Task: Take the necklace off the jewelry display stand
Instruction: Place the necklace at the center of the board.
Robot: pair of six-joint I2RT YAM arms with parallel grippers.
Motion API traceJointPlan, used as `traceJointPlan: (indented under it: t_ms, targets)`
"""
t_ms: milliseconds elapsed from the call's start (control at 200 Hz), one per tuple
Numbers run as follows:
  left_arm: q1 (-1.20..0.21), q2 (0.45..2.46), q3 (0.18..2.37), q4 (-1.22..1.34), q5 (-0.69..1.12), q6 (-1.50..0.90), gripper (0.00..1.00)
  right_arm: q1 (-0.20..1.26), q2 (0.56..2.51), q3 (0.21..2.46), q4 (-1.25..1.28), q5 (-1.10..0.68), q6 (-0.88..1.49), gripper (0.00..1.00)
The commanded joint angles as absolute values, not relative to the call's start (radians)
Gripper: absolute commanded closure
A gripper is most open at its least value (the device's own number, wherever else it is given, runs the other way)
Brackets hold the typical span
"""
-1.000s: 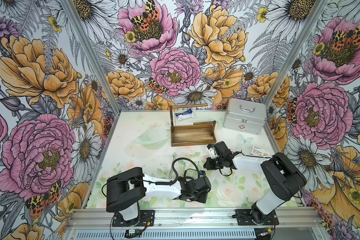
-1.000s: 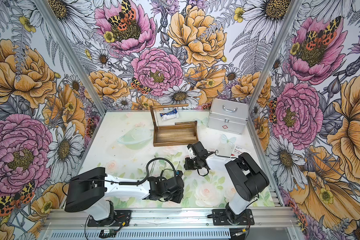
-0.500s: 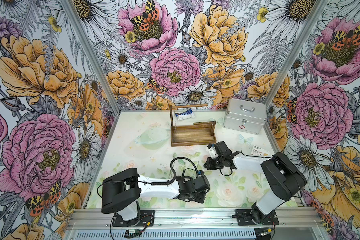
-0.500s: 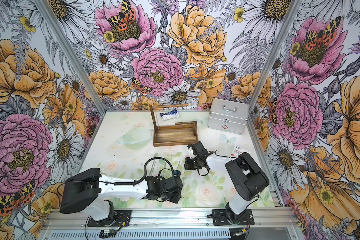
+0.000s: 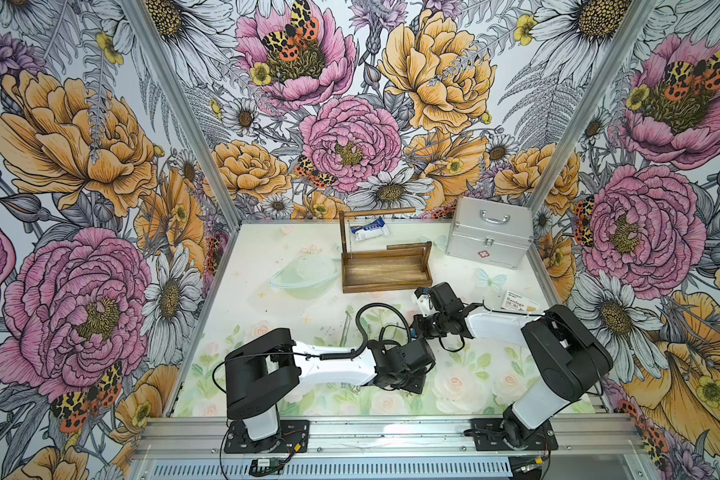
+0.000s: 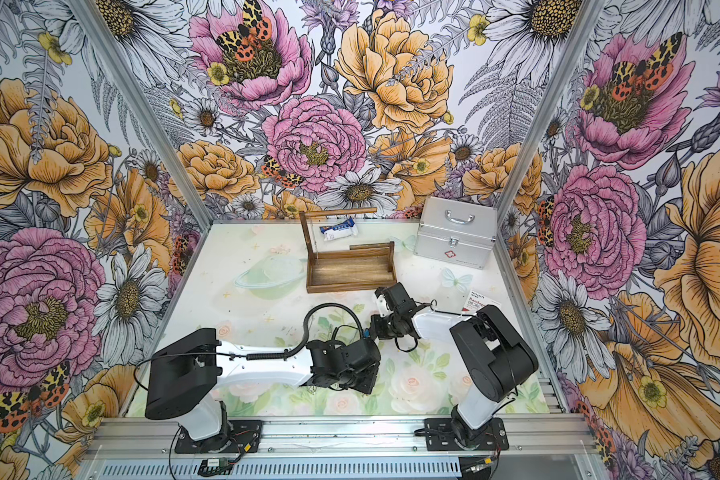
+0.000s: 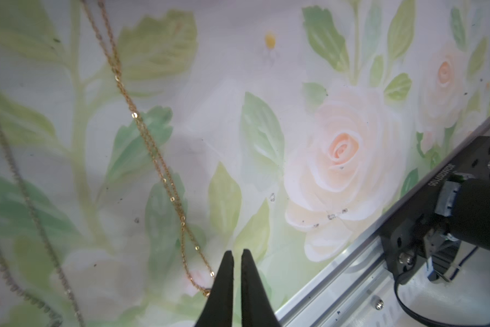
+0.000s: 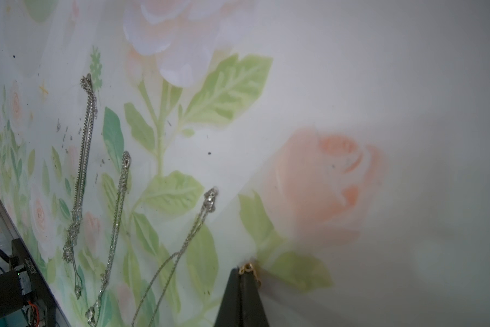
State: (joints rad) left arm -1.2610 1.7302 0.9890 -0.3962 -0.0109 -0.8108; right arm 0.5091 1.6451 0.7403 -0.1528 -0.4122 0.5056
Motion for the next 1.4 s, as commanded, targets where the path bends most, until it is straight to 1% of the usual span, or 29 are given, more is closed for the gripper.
traceJointPlan:
  t_ms: [0, 140, 605, 956, 1316, 1346, 1396]
  targets:
    - [-1.262, 1.728, 0.997, -0.413, -0.001, -0.802, 0.94, 0.503, 1.657, 0.746, -0.162, -0.397, 0.49, 1.0]
    - [-1.263, 1.712, 0.968, -0.415, -0.003, -0.815, 0.94, 0.502, 1.657, 0.749, -0.162, -0.399, 0.49, 1.0]
    - [-1.294, 1.725, 0.918, -0.415, 0.005, -0.835, 0.9, 0.5, 1.661, 0.749, -0.162, -0.393, 0.493, 1.0]
    - [-1.324, 1.689, 0.829, -0.414, -0.008, -0.89, 0.89, 0.499, 1.673, 0.763, -0.161, -0.375, 0.512, 1.0]
    - [-1.324, 1.713, 0.818, -0.412, -0.008, -0.894, 0.89, 0.499, 1.702, 0.783, -0.16, -0.373, 0.525, 1.0]
    - [-1.352, 1.713, 0.816, -0.412, -0.007, -0.894, 0.89, 0.499, 1.703, 0.783, -0.16, -0.372, 0.525, 1.0]
    - [-1.353, 1.713, 0.816, -0.413, -0.007, -0.896, 0.89, 0.499, 1.703, 0.782, -0.16, -0.37, 0.525, 0.98]
